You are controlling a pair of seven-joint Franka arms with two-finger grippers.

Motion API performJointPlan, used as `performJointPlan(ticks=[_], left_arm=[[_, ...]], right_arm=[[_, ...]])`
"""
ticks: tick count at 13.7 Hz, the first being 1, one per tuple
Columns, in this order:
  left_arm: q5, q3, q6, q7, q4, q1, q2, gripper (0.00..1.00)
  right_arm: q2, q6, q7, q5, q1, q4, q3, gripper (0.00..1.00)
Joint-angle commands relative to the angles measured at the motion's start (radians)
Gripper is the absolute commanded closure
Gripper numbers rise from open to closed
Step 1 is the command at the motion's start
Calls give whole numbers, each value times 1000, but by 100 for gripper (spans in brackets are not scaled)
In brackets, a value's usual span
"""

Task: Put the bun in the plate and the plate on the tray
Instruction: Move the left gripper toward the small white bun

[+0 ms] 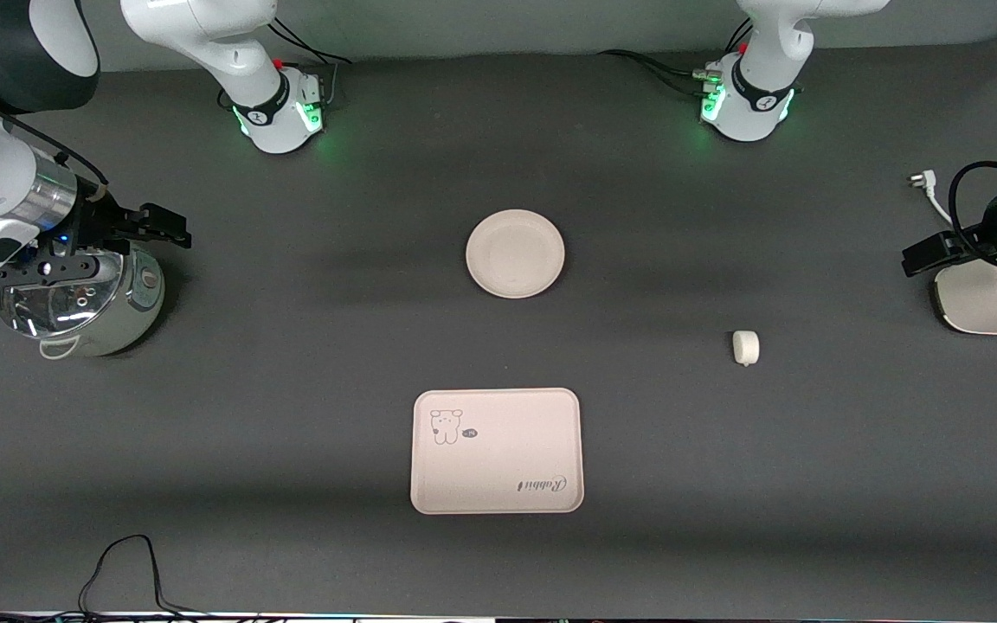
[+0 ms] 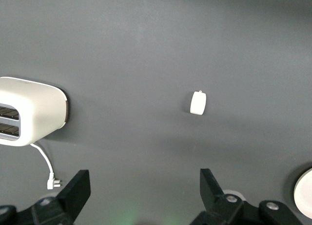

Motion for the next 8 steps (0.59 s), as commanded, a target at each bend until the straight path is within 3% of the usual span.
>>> performJointPlan(ticks=[1, 8], left_arm=[[0, 17, -30, 56, 37, -16, 17, 0], [7, 17, -39, 47, 18, -16, 57, 0]], right_arm=[[-17, 9, -36, 2, -3, -16, -6, 0], [-2, 13, -40, 1, -1, -13, -30, 0]])
